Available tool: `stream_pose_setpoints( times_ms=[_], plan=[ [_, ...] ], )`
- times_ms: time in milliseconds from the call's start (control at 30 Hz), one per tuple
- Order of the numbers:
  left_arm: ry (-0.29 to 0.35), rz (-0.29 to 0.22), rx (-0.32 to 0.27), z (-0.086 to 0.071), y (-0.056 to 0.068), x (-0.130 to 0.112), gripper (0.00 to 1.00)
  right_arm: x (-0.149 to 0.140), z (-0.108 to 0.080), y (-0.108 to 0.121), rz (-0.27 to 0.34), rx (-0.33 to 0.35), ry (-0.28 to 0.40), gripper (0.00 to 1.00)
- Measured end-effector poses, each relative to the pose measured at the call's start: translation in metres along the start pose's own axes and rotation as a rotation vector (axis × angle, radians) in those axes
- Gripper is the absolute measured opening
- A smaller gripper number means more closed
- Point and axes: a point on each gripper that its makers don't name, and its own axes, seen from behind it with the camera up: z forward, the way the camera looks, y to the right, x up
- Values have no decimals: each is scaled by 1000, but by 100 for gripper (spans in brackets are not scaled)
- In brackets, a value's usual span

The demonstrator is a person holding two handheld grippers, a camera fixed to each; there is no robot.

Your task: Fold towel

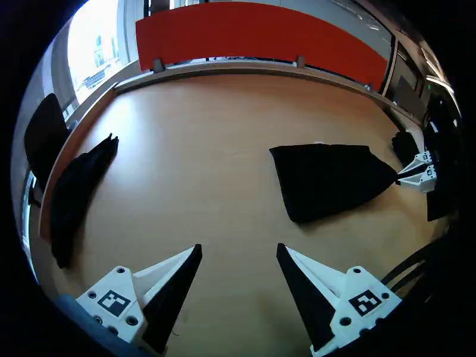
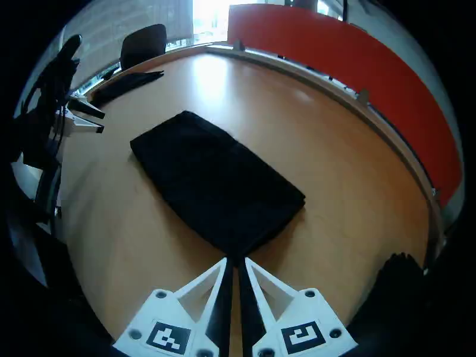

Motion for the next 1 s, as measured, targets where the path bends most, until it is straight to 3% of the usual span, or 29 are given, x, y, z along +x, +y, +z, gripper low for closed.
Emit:
stream_pose_setpoints(
  times_ms=[433, 1000],
  plan=[
    [13, 2, -4, -1, 3, 6, 93, 56, -43, 19, -47, -65, 105, 6],
    [27, 4, -10, -1, 10, 12, 93, 76, -79, 37, -86, -126, 152, 6]
  ],
)
